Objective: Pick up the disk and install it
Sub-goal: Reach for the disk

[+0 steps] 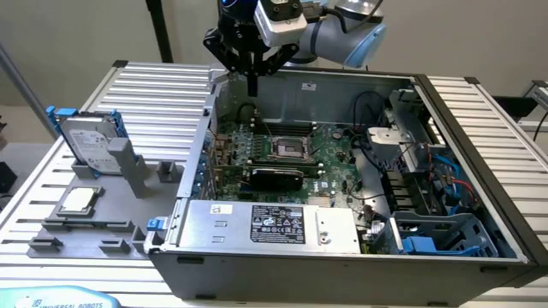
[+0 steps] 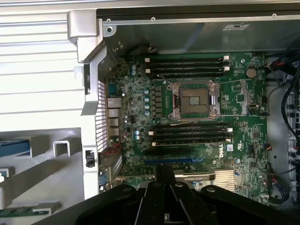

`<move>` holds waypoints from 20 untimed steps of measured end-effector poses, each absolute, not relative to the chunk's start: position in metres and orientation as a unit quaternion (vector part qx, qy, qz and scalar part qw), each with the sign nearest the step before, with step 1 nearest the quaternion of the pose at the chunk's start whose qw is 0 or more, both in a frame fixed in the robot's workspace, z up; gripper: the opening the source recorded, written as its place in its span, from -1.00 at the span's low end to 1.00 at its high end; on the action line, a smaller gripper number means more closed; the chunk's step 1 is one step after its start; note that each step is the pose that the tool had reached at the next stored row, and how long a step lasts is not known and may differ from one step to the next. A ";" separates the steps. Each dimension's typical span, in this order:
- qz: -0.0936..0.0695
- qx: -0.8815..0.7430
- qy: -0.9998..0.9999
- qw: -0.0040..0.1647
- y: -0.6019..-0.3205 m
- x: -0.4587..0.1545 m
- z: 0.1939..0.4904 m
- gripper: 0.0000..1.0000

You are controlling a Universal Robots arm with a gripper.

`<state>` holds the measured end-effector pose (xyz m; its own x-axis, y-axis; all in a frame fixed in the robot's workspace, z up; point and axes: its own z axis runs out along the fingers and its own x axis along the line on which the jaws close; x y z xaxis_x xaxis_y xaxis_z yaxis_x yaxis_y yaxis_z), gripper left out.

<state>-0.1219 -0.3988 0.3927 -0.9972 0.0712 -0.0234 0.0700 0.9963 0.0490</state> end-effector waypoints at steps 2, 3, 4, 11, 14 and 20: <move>0.024 0.035 0.999 0.013 -0.399 -0.127 0.393 -0.79; 0.024 0.035 0.999 0.013 -0.399 -0.132 0.393 -0.79; 0.024 0.035 0.999 0.013 -0.398 -0.137 0.393 -0.79; 0.024 0.035 0.999 0.013 -0.396 -0.168 0.393 -0.79; 0.024 0.035 0.999 0.013 -0.394 -0.182 0.393 -0.79; 0.024 0.035 0.999 0.013 -0.388 -0.209 0.393 -0.79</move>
